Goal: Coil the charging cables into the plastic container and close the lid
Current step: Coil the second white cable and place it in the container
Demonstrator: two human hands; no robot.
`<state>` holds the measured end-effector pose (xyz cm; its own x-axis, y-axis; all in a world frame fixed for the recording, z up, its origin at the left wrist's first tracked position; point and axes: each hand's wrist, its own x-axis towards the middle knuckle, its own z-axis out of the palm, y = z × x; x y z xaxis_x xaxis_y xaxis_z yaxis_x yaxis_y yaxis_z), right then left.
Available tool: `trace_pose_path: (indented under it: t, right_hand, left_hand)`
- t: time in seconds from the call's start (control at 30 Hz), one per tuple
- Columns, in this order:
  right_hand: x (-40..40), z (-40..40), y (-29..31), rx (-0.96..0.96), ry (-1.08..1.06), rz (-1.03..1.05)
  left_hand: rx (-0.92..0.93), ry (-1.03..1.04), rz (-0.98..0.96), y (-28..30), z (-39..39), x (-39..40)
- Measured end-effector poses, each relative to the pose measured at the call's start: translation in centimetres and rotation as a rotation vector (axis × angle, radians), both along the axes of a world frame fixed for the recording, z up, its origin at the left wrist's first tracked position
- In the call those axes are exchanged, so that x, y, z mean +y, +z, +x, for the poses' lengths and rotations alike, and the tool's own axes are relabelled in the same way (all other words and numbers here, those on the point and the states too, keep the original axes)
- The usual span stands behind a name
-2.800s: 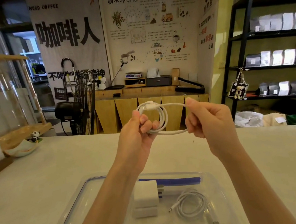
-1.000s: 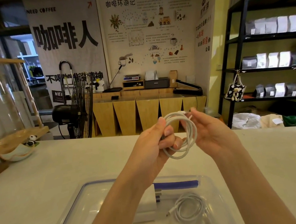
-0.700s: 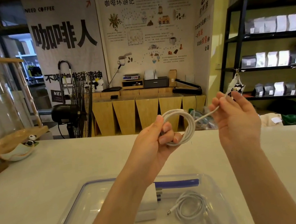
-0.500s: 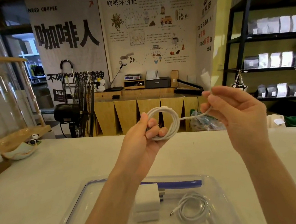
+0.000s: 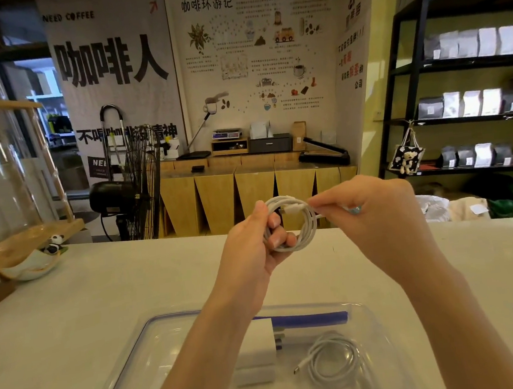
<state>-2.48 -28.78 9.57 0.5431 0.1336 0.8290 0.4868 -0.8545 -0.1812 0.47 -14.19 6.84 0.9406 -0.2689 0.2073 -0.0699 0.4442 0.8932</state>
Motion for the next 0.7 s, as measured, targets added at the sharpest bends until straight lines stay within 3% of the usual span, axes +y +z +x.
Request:
trace_pose_path:
  t: [0.13,0.37,0.47,0.57,0.7]
  right_hand:
    - [0.8,0.6,-0.7,-0.047,-0.077,-0.086]
    - [1.7,1.3,-1.4,-0.132,-0.031,-0.115]
    - [2.0,1.1,-1.2,-0.05,-0.08,-0.154]
    - [2.2,1.0,-0.7,0.167,-0.145,-0.159]
    - [1.7,1.5,-0.5,0.389,0.106,0.044]
  left_hand:
    - [-0.061,0.007,0.118,-0.3,-0.1,-0.1]
    - [-0.209,-0.058,0.391,0.2,-0.6,-0.2]
    - [-0.283,-0.164,0.456,0.2,-1.1,-0.3]
    - [-0.341,-0.146,0.495,0.2,-1.0,-0.2]
    - [-0.326,-0.168,0.495,0.3,-0.4,0.6]
